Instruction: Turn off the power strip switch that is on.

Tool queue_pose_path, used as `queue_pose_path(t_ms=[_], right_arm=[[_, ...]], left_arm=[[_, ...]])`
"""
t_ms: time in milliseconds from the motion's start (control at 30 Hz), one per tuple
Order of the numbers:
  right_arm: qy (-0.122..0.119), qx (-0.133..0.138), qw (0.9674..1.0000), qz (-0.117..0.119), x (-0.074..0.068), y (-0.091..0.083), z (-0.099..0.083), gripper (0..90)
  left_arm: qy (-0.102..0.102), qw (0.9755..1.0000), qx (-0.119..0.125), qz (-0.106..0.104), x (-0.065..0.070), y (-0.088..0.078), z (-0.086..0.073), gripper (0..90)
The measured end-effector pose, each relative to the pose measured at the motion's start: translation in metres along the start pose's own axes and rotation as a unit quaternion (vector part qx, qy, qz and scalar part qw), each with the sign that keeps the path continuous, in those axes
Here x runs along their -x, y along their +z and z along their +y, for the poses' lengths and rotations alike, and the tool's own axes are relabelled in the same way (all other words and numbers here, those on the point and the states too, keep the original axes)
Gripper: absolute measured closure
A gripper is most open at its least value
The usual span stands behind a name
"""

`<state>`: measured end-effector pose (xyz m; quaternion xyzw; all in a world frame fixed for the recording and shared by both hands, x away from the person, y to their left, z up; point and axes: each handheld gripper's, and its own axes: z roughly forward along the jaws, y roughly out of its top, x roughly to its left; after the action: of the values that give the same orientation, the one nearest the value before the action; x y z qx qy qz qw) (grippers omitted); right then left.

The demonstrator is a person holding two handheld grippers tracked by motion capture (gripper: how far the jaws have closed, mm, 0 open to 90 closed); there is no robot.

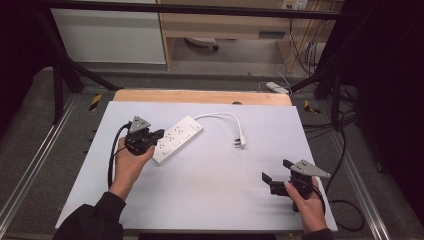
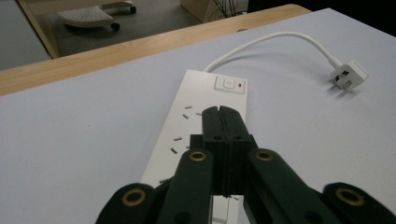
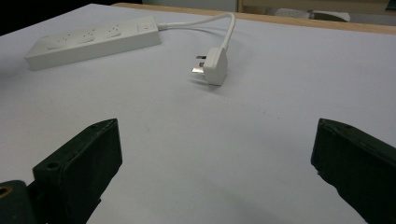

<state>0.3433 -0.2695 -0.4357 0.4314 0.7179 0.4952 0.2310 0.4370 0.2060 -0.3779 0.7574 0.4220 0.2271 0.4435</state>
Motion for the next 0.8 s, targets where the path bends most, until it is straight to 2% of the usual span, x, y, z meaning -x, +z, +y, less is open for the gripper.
queue_pose_path(t_ms=[800], right_arm=[[-0.002, -0.006, 1.0000, 0.000, 0.000, 0.002, 0.000, 2.5]], left_arm=[[-0.002, 0.9985, -0.055, -0.004, 0.001, 0.018, -0.024, 90.0]])
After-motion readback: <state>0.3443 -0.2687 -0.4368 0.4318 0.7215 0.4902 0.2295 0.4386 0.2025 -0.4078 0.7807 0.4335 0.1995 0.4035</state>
